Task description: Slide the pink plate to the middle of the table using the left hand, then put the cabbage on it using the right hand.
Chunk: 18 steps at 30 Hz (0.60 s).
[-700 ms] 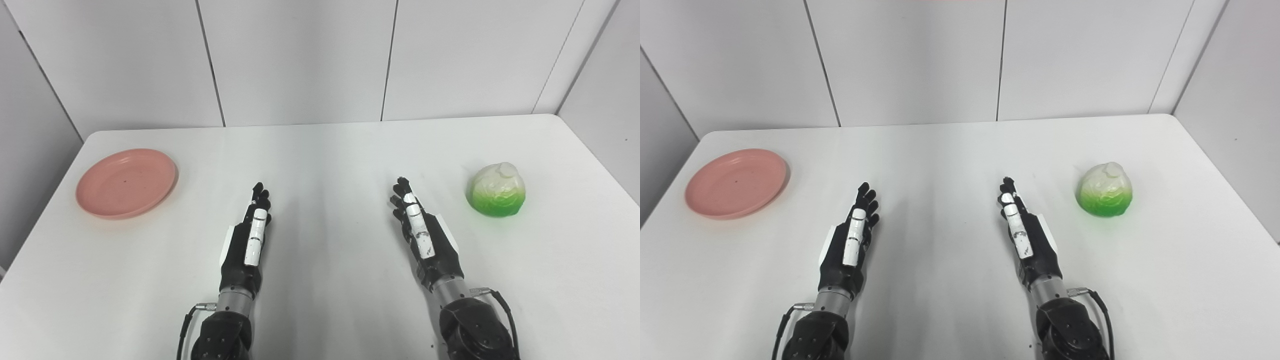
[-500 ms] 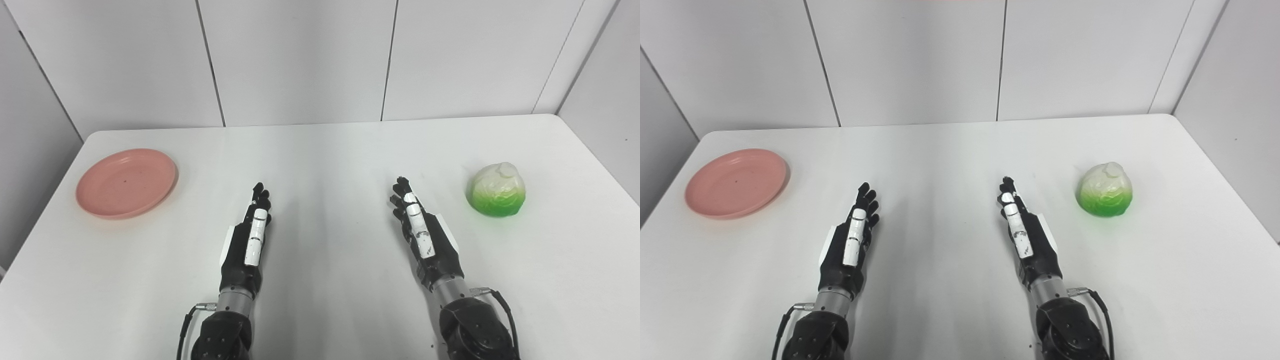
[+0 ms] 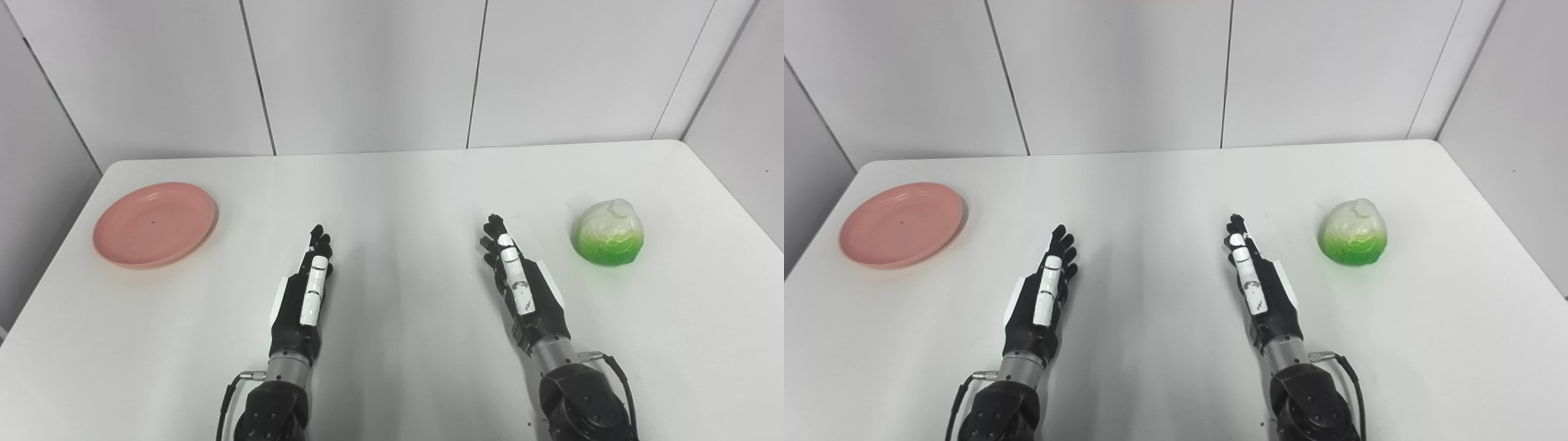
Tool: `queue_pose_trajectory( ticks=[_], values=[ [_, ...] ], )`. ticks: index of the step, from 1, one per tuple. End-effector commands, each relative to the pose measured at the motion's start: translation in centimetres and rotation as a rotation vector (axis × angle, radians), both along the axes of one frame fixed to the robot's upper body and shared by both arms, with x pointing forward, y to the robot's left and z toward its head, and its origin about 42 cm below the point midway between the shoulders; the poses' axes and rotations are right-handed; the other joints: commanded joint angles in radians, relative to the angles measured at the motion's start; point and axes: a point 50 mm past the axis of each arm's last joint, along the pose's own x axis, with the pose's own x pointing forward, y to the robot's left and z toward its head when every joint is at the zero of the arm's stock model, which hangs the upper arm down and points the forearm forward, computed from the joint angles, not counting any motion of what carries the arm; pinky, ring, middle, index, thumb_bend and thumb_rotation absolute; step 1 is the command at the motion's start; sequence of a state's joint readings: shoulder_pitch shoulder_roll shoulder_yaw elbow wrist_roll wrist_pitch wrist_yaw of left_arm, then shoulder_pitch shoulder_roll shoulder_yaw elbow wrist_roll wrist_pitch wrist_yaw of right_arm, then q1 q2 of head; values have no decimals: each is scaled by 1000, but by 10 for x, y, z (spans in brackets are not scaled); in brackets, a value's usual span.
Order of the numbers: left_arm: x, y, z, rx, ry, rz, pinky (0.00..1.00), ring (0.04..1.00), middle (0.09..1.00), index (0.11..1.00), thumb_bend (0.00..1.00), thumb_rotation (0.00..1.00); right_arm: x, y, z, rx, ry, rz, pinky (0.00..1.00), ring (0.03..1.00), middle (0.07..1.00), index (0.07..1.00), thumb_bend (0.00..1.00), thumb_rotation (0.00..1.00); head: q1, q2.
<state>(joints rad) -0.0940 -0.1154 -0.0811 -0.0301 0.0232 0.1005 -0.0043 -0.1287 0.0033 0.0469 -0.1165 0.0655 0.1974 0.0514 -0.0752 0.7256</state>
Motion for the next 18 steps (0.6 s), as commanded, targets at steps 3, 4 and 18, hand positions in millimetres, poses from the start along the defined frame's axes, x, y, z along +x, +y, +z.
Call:
queue_pose_trajectory(
  ticks=[3,4,18],
  values=[
    [11,-3,24,-12,-88,-19,1000,1000,1000,1000,659,1000,7,3,19,-1,-60,18,1000,971,982,987,630,1000,0,3],
    [11,-3,23,-13,-88,-20,1000,1000,1000,1000,662,1000,7,3,20,-1,-60,17,1000,970,982,987,628,1000,1,3],
    [5,-24,16,0,-74,-11,1000,1000,1000,1000,691,1000,4,-14,11,11,-64,-14,985,957,968,971,611,952,209,-80]
  ],
)
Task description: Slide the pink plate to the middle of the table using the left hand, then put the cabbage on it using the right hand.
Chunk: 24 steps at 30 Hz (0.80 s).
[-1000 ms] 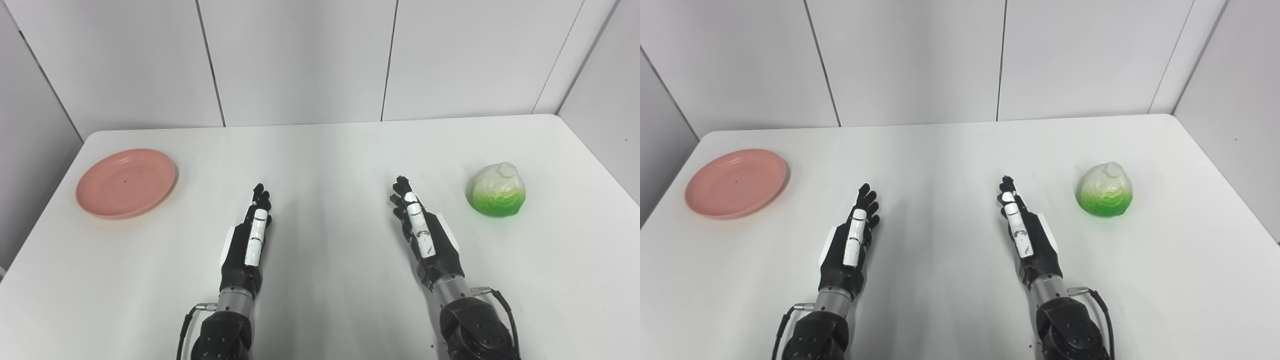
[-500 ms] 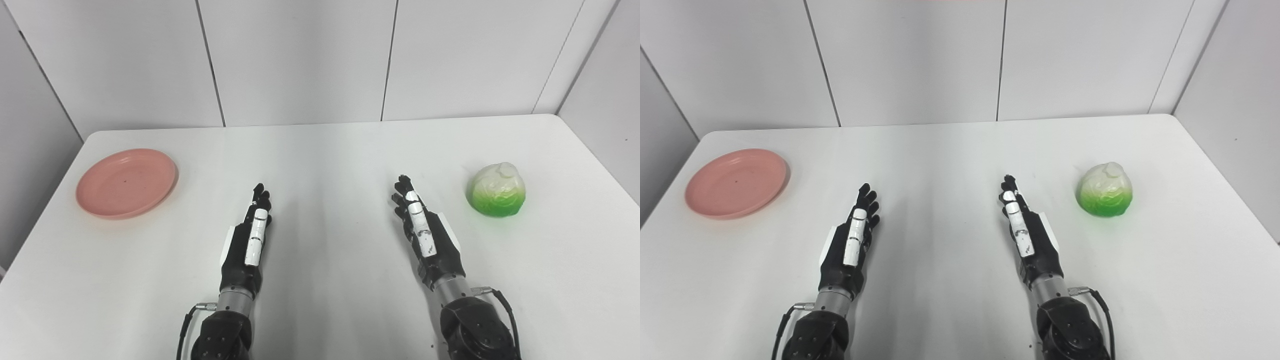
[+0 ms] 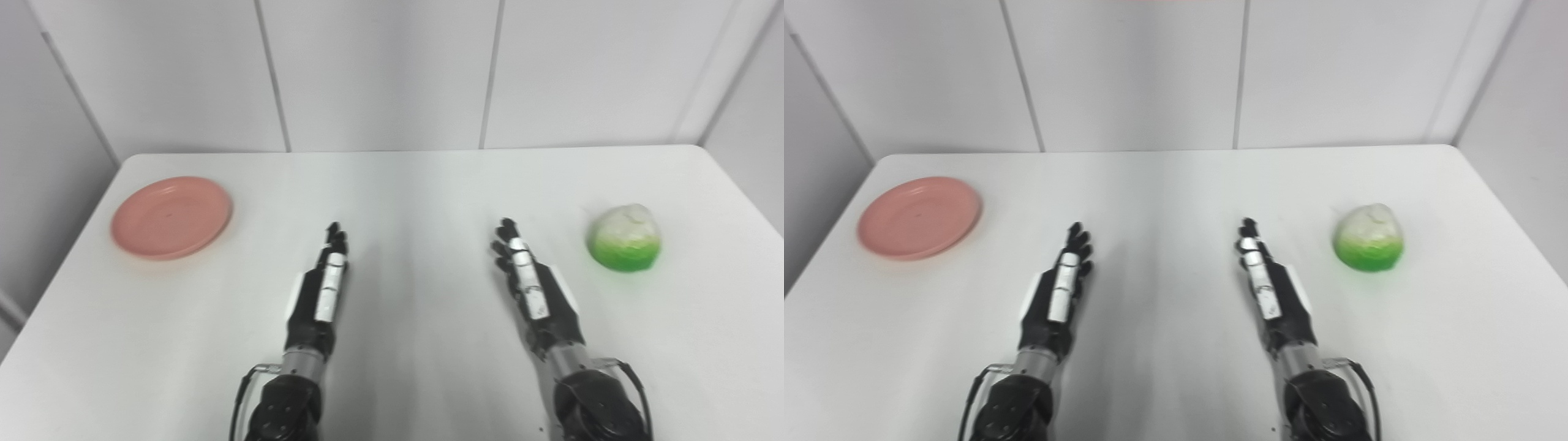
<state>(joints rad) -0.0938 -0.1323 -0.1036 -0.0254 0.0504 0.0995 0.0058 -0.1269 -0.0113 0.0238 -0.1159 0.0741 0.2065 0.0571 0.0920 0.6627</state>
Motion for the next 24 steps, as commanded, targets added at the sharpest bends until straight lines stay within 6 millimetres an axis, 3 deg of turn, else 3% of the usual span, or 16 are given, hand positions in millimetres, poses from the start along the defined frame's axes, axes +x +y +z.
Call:
queue_pose_trajectory(
  ticks=[1,5,10,14,20,24],
  values=[
    [6,-15,15,-11,-73,1,1000,1000,1000,1000,687,1000,4,-5,12,20,-76,3,990,960,969,972,602,937,42,-17],
    [12,-27,10,-5,-114,24,1000,1000,1000,1000,663,1000,4,-20,4,-11,-77,35,999,972,983,991,652,948,112,-57],
    [21,-26,11,7,-148,70,1000,1000,1000,1000,652,1000,5,-28,-5,-30,-81,54,986,968,983,990,675,962,128,-81],
    [34,-14,18,-81,-167,111,1000,1000,1000,1000,607,1000,6,-31,-11,-39,-81,45,957,958,973,983,687,955,137,-99],
    [53,6,28,-76,-170,186,1000,995,984,974,712,1000,7,-34,-15,-37,-87,43,962,966,978,987,677,956,140,-111],
    [67,23,40,-97,-224,243,1000,988,968,974,724,1000,7,-35,-16,-36,-85,47,964,967,979,987,684,957,144,-111]
  ],
)
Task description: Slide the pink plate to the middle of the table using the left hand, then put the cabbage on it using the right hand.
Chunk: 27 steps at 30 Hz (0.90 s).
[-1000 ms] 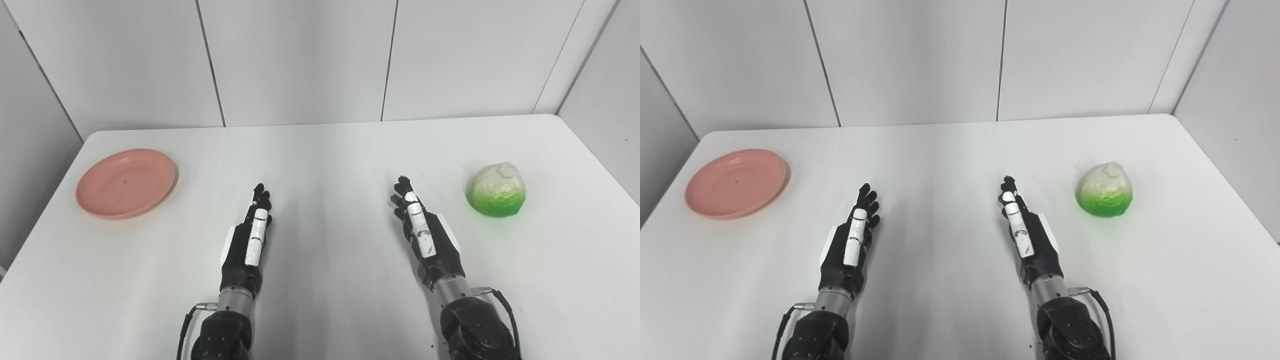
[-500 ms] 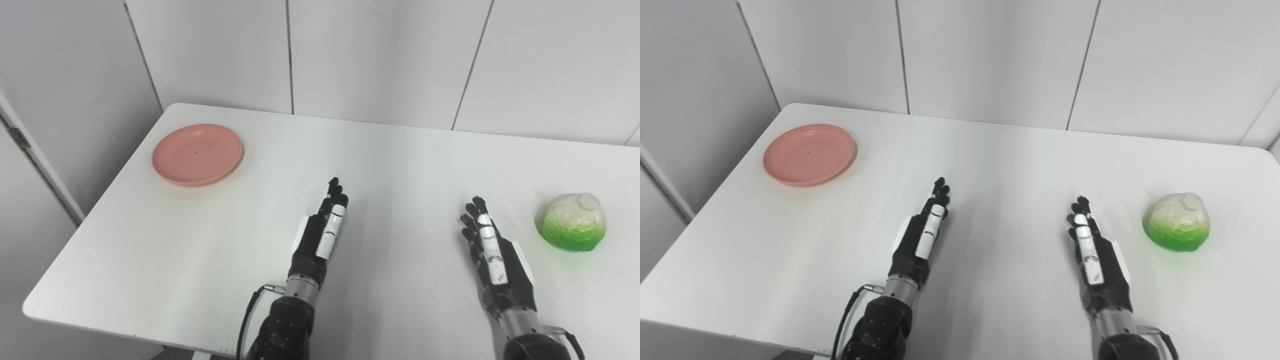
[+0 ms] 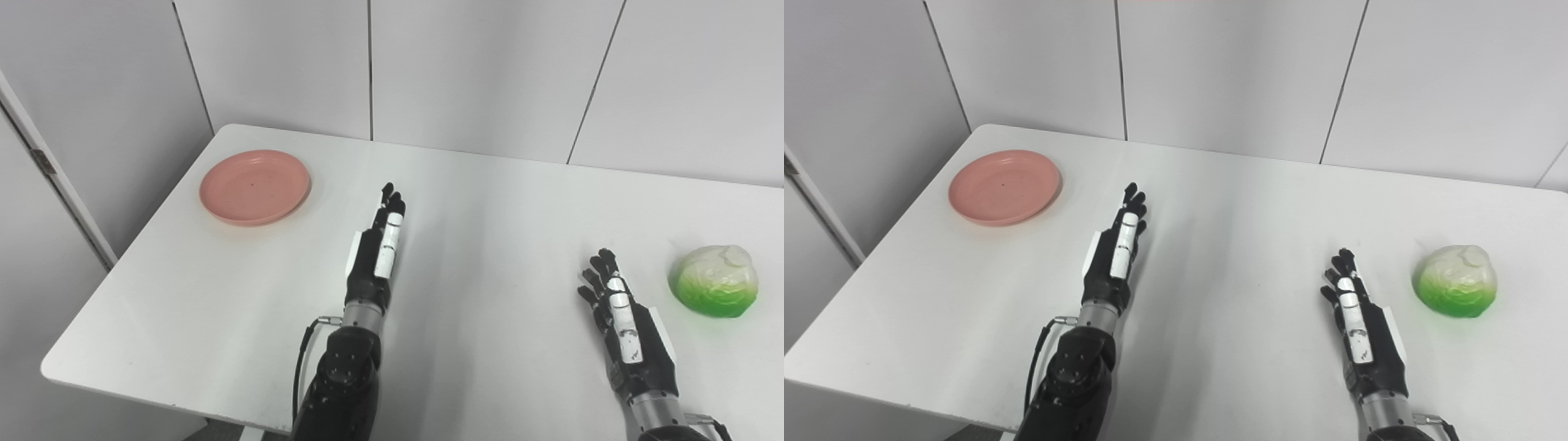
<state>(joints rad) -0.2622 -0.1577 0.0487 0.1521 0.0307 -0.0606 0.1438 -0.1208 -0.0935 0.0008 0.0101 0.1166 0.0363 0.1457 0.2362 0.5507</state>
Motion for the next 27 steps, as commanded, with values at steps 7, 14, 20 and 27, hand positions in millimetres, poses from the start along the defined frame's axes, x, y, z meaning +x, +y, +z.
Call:
queue_pose_trajectory(
  ticks=[7,14,20,27],
  values=[
    [42,45,49,-5,-213,133,973,955,942,951,714,1000,5,-6,6,-3,-41,3,965,968,977,989,685,960,-10,-1],
    [58,103,75,-3,-250,249,913,909,912,914,766,1000,5,-6,5,-7,-46,-2,970,967,979,993,690,960,-11,-3],
    [62,154,84,-11,-274,354,846,843,839,849,772,1000,5,-8,5,-13,-46,5,974,971,985,996,686,965,-10,-1],
    [75,195,92,-20,-264,452,764,784,772,787,810,1000,2,-9,5,-10,-46,7,979,973,987,998,692,960,-9,9]
  ],
)
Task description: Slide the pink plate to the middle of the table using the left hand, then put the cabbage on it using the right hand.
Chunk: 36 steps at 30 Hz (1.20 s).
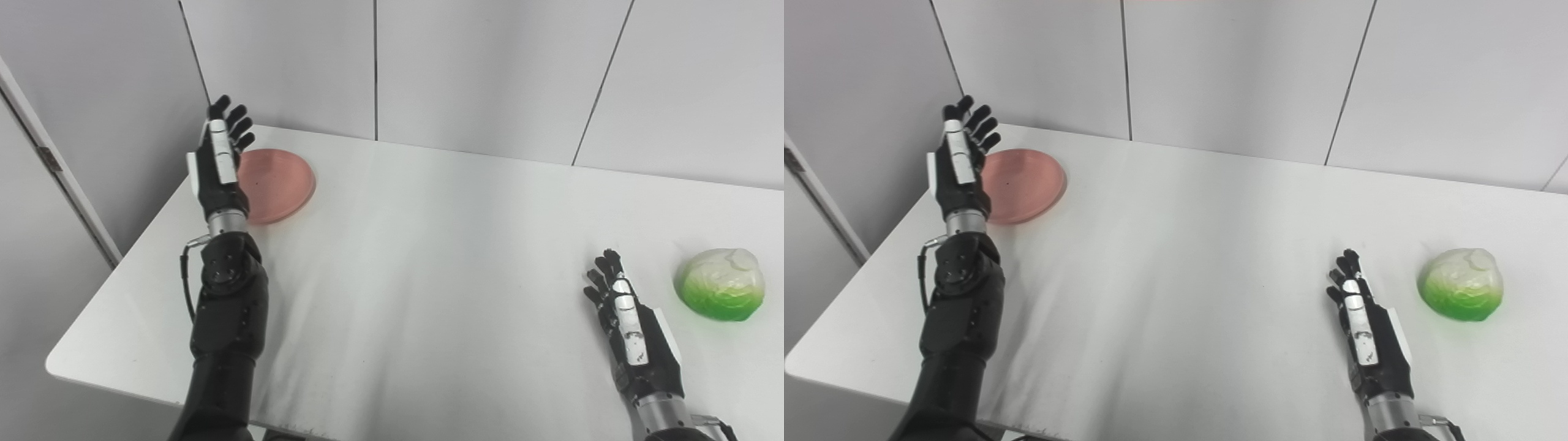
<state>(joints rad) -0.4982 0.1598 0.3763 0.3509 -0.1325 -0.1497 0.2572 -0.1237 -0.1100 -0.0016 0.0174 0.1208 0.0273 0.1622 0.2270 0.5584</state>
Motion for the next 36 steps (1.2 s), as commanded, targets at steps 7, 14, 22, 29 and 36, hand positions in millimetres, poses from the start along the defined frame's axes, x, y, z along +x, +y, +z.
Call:
queue_pose_trajectory(
  ticks=[7,14,22,29,36],
  values=[
    [13,53,40,43,-88,91,786,788,787,809,824,1000,0,-3,7,0,-42,1,977,974,987,998,693,959,1,16],
    [6,90,32,97,-7,118,795,790,783,784,802,1000,-1,-3,8,-1,-41,6,979,974,985,999,695,956,-1,18],
    [8,112,13,108,70,123,811,805,796,806,826,1000,-4,-2,10,-8,-46,3,985,976,988,1000,691,963,-6,24],
    [14,122,3,95,118,92,844,849,830,823,800,1000,-6,-3,10,-14,-54,3,981,972,986,998,695,958,-4,30],
    [24,119,-14,90,164,12,898,893,864,862,841,1000,-7,-2,11,-11,-52,4,984,973,989,998,714,955,-7,35]
  ],
)
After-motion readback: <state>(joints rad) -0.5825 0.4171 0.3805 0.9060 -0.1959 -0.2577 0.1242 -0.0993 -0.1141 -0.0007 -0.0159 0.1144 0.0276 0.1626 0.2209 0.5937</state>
